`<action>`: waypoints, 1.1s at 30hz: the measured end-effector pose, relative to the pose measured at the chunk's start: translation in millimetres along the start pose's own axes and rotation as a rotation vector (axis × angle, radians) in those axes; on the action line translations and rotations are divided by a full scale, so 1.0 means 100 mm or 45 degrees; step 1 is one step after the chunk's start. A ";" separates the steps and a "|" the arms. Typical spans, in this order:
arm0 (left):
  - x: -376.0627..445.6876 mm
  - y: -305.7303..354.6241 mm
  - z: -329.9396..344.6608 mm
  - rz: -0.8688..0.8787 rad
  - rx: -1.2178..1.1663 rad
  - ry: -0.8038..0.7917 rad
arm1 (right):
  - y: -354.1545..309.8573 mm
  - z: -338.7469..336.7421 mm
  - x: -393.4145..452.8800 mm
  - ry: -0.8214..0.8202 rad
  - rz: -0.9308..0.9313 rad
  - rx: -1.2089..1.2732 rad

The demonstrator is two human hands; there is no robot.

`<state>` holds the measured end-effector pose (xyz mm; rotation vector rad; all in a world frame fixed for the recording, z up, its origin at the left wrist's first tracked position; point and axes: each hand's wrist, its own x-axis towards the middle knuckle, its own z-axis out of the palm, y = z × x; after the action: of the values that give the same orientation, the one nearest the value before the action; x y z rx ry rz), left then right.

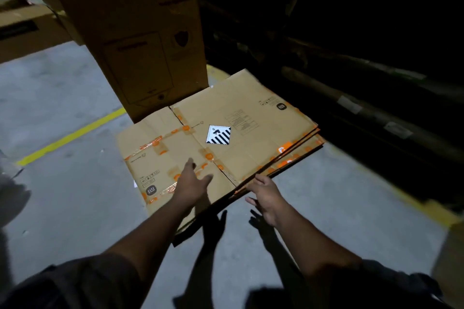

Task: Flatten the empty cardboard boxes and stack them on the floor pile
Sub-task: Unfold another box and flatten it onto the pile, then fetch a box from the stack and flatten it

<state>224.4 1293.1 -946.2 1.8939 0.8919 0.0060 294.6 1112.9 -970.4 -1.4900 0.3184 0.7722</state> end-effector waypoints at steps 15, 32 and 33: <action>-2.47 1.41 1.47 0.323 -0.188 -0.520 | -0.50 -2.40 -2.42 0.240 -0.122 -0.168; -4.33 2.27 3.85 0.513 0.099 -1.088 | 0.56 -5.46 -4.02 0.995 -0.210 0.480; -4.36 2.32 3.97 0.519 0.106 -1.095 | 0.62 -5.60 -4.04 1.035 -0.210 0.492</action>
<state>188.4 676.6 -802.9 1.8554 -0.0778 -0.5610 109.2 462.8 -815.8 -1.3727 0.8853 -0.0693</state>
